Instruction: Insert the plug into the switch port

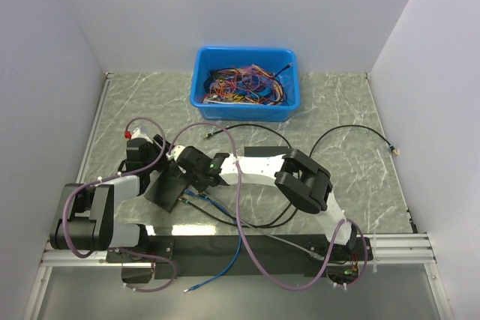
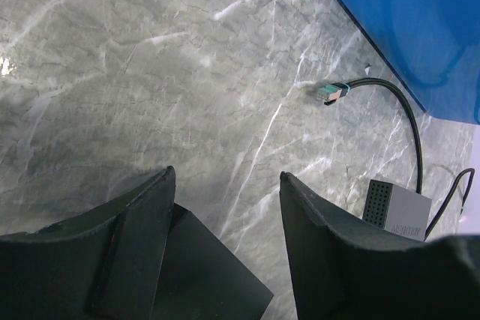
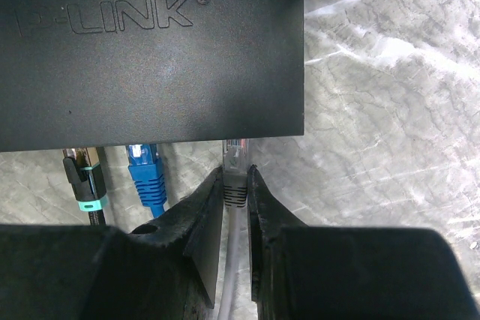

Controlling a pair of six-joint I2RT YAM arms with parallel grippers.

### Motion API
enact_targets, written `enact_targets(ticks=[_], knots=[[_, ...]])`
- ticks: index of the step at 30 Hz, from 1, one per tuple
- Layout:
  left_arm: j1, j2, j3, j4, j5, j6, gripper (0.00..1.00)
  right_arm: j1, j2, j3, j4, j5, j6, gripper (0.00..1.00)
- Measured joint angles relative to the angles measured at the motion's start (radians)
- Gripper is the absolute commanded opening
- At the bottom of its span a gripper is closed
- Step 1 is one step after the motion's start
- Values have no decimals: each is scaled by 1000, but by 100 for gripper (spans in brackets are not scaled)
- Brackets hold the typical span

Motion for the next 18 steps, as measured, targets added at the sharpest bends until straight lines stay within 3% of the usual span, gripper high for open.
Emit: enact_targets(ticks=[8,18], knots=[[1,13,-5,29,10,-2,62,-1,0,2,0,1,-5,0],[13,26,-43,103,10,-20,43,-5,-2,2,-2,4,-35,0]])
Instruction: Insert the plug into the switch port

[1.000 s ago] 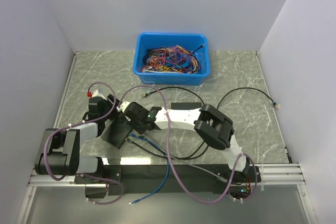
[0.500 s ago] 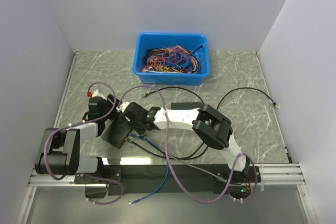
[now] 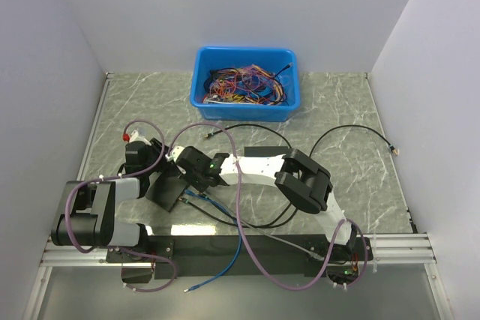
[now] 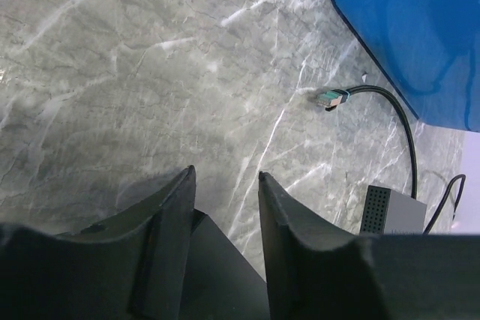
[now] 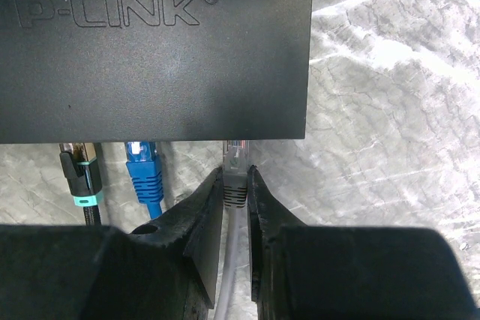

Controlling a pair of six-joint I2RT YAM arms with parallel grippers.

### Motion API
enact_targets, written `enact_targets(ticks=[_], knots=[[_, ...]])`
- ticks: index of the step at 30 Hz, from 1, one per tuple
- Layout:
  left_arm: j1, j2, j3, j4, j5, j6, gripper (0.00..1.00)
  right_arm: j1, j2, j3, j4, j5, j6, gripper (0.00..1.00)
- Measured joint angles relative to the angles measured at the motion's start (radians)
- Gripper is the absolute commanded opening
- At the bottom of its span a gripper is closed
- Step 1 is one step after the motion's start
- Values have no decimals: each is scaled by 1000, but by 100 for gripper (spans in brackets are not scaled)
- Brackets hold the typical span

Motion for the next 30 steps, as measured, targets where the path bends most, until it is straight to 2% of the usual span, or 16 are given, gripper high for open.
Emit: enact_targets(ticks=[10,30], knots=[[2,9,-17,38,5,-34,32,-9,-1,0,-2,-14,-14,0],[3,45,-47,145,28,-113,27,-72,-7,11,-24,-69,-48,0]])
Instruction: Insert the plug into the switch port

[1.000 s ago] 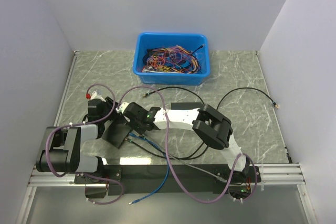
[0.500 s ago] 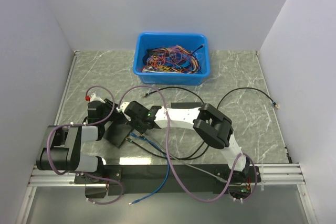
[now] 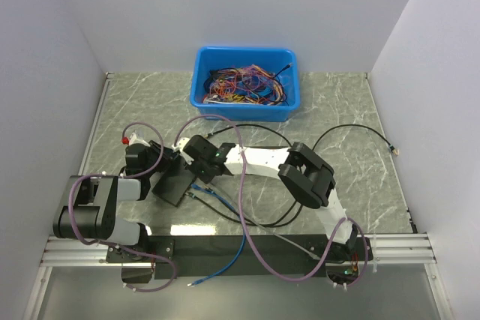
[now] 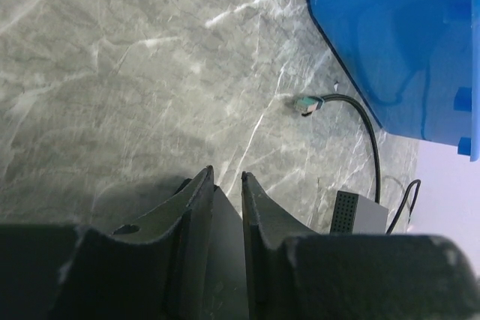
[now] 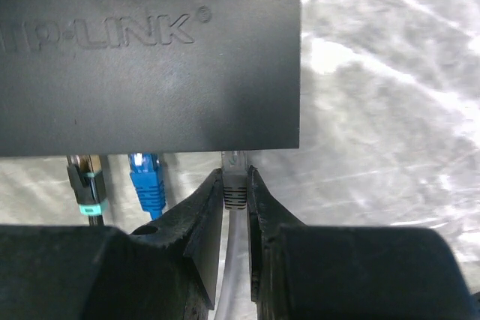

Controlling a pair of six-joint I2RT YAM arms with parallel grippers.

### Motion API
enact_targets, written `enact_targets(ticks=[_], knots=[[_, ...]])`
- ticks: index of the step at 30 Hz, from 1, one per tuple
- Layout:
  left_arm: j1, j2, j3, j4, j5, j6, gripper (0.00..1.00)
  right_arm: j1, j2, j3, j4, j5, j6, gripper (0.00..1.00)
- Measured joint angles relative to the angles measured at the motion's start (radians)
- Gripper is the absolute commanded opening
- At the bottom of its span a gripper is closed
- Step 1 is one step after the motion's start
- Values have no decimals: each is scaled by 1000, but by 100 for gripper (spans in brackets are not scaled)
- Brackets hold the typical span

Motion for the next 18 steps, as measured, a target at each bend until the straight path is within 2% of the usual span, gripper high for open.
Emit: enact_targets(ticks=[11,18], knots=[[0,89,24,60,1,-21,25,-75,0,-3,23,-18,-89,0],[-10,144,53,98,15,-8,16,-83,-13,-24,44,-27,-139,0]])
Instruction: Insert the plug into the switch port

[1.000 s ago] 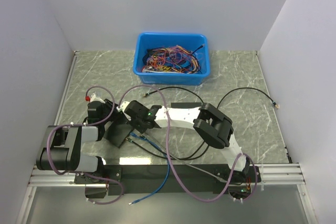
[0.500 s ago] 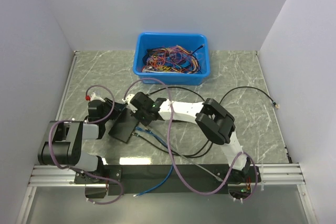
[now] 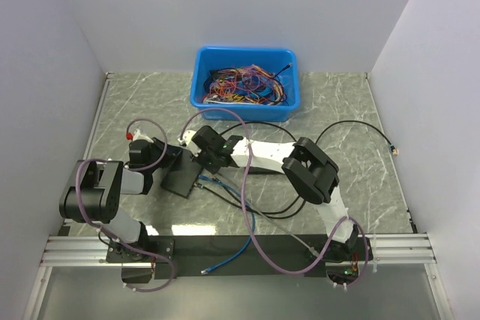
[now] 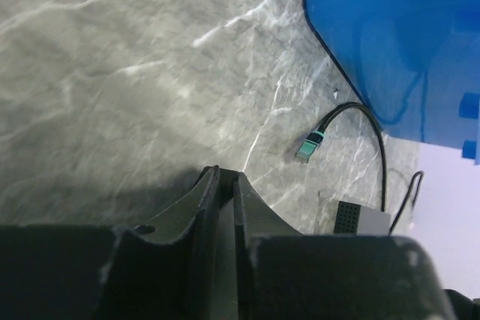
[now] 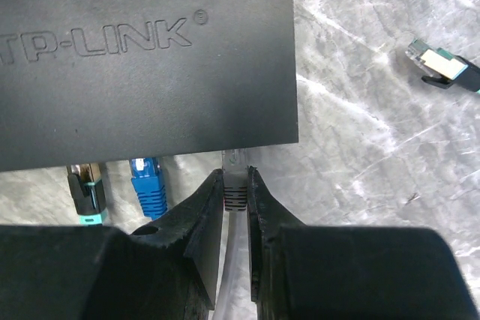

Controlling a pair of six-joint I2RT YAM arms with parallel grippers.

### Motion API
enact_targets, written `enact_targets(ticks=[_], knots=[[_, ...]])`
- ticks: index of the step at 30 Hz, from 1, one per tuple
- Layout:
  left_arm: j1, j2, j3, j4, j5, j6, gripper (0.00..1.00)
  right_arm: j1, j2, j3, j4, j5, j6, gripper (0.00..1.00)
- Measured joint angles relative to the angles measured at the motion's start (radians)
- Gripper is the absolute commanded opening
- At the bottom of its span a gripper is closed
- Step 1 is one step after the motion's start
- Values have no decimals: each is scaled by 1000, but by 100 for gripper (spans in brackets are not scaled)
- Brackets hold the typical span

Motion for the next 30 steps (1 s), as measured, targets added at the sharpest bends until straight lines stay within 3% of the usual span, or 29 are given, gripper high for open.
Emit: enact_targets(ticks=[5,16,19,27,30], knots=[[-40,11,29,-5,-32,29,1,-3,-3,0,-8,-8,-43,0],[-187,129,38,190,-166,-2,1,-1,-3,10,-69,8,-93,0],[-259,184,9,280,-68,-82,1,-1,9,6,40,14,-99,0],[-249,283,-22,472,-93,-207,1,9,30,30,52,84,-31,0],[-249,268,-21,457,-100,-212,6,9,29,29,53,85,-18,19]])
